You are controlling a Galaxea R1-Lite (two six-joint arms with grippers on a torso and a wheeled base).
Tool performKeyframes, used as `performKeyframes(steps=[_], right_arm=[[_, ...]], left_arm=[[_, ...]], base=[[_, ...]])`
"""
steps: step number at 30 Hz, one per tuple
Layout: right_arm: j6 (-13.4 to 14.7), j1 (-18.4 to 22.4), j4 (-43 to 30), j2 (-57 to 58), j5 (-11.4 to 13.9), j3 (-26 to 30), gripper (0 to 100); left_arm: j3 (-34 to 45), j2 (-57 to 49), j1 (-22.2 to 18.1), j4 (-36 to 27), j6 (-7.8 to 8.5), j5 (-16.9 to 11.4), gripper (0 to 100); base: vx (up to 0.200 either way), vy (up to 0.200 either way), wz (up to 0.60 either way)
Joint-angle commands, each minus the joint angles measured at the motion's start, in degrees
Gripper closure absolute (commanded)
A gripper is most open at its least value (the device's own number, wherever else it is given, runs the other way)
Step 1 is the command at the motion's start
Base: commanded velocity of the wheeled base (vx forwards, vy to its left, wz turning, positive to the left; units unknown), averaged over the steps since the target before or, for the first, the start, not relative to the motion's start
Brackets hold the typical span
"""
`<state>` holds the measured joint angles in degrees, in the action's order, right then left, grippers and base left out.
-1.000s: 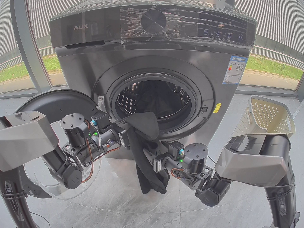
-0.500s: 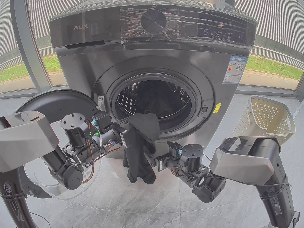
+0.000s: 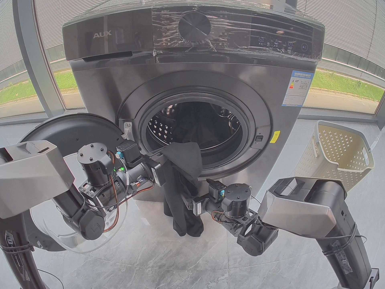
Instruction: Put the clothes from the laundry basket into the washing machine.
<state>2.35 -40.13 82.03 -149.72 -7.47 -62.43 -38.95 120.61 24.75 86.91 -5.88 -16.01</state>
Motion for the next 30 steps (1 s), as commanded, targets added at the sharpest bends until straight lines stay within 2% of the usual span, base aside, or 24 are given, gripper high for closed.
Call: performKeyframes(steps=[1,6,14,19,20,21,23,25,30], right_arm=[[0.02,0.05,0.32,-1.53,0.00,-1.12,100],[0.11,0.14,0.67,-0.13,-0.09,0.29,100],[0.64,0.05,1.91,8.66,-0.44,8.81,100],[0.81,1.02,1.55,20.53,-0.88,19.98,100],[0.81,1.02,1.55,20.53,-0.88,19.98,100],[0.81,1.20,1.29,23.78,-0.96,23.84,100],[0.81,1.55,1.20,27.21,-0.96,26.48,100],[0.81,2.34,1.11,30.46,-0.96,28.41,100],[0.90,3.92,1.73,36.87,-0.79,30.88,100]], left_arm=[[0.01,-0.03,-0.14,0.02,-0.01,0.01,100],[0.19,0.32,-0.49,0.02,-0.01,0.01,100],[0.45,0.59,-1.28,0.02,0.08,-0.08,100],[0.63,0.24,-2.51,0.10,0.08,-0.08,100],[0.63,0.24,-2.51,0.10,0.08,-0.08,100],[0.89,-0.12,-2.51,0.10,-0.01,-0.08,100],[1.16,-0.82,-2.51,0.19,-0.01,-0.17,100],[1.77,-2.84,-2.42,0.02,-0.19,-0.43,100],[5.64,-8.47,-1.81,0.02,-1.86,-0.87,100]], base=[[0.000,0.000,0.00],[0.000,0.000,0.00],[0.000,0.000,0.00],[0.000,0.000,0.00],[0.000,0.000,0.00],[0.000,0.000,0.00],[0.000,0.000,0.00],[0.000,0.000,0.00],[0.000,0.000,0.00]])
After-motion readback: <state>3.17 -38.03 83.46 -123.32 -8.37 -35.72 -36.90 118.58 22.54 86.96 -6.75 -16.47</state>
